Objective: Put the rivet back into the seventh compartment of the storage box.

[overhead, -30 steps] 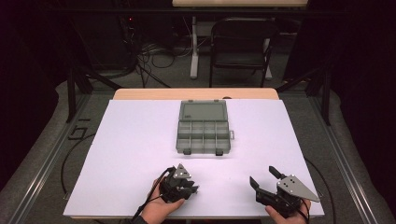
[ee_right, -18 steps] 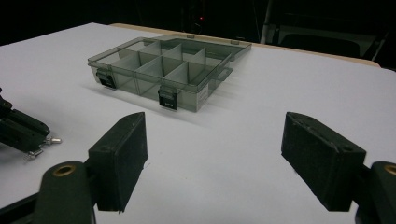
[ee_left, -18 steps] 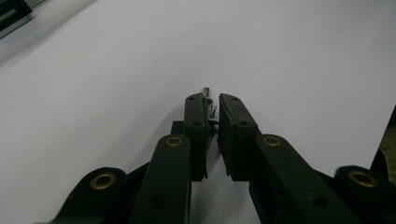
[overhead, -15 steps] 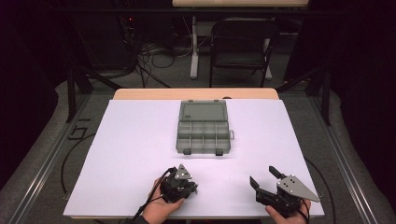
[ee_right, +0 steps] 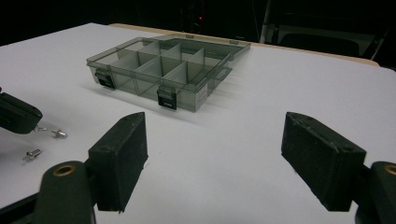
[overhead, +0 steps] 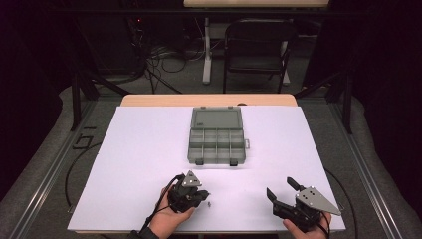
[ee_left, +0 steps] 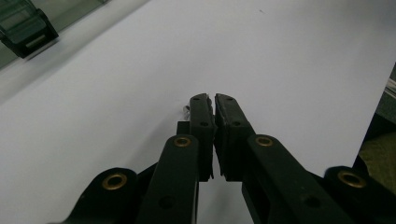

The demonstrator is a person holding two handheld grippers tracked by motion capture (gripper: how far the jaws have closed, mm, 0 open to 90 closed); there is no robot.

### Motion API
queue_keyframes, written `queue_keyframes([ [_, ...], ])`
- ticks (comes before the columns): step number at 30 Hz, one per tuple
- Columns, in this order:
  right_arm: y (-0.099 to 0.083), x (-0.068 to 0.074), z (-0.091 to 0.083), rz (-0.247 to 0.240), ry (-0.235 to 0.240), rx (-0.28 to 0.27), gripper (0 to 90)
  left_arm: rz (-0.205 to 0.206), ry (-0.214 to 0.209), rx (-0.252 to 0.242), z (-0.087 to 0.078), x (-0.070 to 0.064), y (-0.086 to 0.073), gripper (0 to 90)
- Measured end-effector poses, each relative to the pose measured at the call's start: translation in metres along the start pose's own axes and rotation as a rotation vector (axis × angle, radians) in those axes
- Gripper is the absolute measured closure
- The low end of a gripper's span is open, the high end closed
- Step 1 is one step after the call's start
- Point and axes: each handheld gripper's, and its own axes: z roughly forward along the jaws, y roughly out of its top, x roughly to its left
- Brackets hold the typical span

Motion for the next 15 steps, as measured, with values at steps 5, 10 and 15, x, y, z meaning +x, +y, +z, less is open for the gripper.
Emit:
queue_keyframes([
  [5, 0.0, 0.0, 0.001, 0.004, 0.001, -0.006, 22.4, 0.001, 0.0, -0.018, -0.005, 0.0, 0.004, 86.2],
  [10, 0.0, -0.001, 0.0, 0.005, 0.003, -0.006, 22.4, 0.001, -0.001, -0.036, -0.011, 0.002, 0.009, 86.2],
  [15, 0.0, -0.001, 0.0, 0.006, 0.003, -0.006, 22.4, -0.003, 0.005, -0.049, -0.014, 0.004, 0.015, 86.2],
])
